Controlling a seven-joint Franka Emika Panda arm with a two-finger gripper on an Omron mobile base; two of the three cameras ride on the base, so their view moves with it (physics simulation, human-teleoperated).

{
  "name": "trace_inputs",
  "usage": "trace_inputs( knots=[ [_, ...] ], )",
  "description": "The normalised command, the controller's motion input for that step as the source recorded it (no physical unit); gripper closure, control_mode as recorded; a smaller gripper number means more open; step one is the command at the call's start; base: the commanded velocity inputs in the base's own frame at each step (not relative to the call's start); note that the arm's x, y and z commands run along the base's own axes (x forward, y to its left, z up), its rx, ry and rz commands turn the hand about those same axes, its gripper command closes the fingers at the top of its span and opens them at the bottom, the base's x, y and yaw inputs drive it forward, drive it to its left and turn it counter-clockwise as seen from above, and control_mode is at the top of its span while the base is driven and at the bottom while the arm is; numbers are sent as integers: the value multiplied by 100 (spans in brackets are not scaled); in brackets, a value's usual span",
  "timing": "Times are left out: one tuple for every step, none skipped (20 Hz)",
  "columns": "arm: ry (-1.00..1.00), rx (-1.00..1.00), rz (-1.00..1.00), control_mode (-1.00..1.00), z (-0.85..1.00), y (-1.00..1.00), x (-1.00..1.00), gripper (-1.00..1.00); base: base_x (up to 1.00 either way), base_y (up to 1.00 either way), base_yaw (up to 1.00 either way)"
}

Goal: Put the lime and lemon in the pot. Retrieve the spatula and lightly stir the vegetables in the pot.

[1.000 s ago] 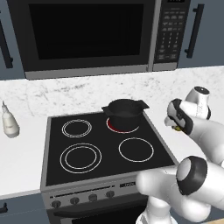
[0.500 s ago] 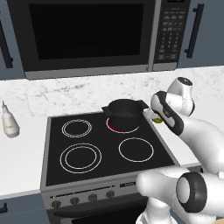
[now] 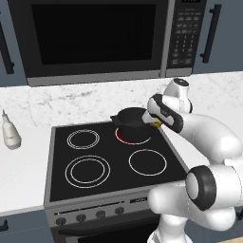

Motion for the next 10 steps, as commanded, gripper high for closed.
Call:
trace_inputs(
  knots=[
    [4, 0, 0, -100, 0, 0, 71, 100, 0, 0, 0],
    [1, 0, 0, -100, -1, 0, 74, 100, 0, 0, 0],
    [0, 0, 0, -100, -1, 9, 69, 100, 0, 0, 0],
    [0, 0, 0, -100, 0, 9, 72, 100, 0, 0, 0],
    [0, 0, 0, -100, 0, 14, 69, 100, 0, 0, 0],
    [1, 0, 0, -100, 0, 1, 66, 100, 0, 0, 0],
    [0, 0, 0, -100, -7, 0, 58, 100, 0, 0, 0],
    [0, 0, 0, -100, -11, 0, 52, 100, 0, 0, 0],
    [0, 0, 0, -100, -11, 0, 49, 100, 0, 0, 0],
    [0, 0, 0, -100, -12, 0, 46, 100, 0, 0, 0]
  ],
)
